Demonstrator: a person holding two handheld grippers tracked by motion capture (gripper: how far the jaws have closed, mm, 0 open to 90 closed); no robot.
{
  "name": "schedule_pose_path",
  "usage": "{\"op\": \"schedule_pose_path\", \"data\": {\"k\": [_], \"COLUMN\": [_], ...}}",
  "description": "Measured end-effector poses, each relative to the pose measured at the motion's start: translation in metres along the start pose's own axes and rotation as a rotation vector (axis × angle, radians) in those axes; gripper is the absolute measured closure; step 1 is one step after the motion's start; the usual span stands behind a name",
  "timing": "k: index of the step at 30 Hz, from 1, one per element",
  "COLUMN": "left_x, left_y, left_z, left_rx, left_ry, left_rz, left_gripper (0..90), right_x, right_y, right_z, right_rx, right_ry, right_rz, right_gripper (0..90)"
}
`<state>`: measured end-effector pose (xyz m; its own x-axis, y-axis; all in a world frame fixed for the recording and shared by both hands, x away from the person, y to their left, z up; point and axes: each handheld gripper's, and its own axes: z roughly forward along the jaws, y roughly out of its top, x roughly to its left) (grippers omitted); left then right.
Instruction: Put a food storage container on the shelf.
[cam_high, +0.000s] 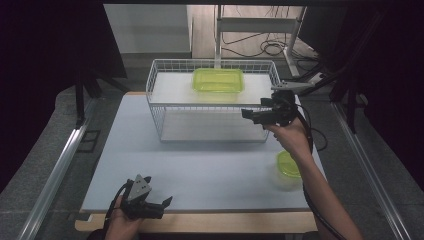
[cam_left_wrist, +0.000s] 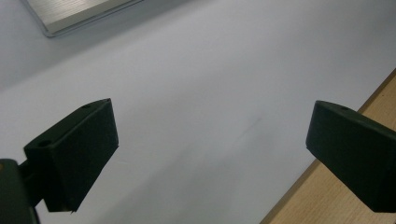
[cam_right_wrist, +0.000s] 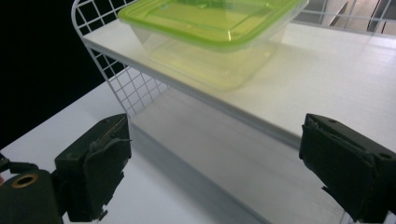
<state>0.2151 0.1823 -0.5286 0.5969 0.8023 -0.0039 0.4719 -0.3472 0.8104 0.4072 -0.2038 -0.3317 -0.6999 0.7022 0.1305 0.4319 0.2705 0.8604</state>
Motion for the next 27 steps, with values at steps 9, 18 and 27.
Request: {"op": "schedule_pose_path", "data": {"k": [9, 18, 27], "left_x": [0.000, -0.002, -0.002], "left_y": [0.000, 0.000, 0.001], "left_z": [0.000, 0.001, 0.000], "left_rx": [0.004, 0.010, 0.003], "left_ry": [-0.003, -0.011, -0.017], "left_rz": [-0.002, -0.001, -0.002], "left_gripper": [2.3, 2.4, 2.4], "right_x": [0.009, 0.019, 0.025], "right_y": [-0.020, -0.037, -0.053], "right_z": [-0.008, -0.012, -0.016], "right_rx": [0.008, 0.017, 0.012], "right_ry": [-0.003, 0.009, 0.013], "right_rz": [-0.044, -0.069, -0.094], "right_gripper": [6.9, 6.2, 3.8]}}
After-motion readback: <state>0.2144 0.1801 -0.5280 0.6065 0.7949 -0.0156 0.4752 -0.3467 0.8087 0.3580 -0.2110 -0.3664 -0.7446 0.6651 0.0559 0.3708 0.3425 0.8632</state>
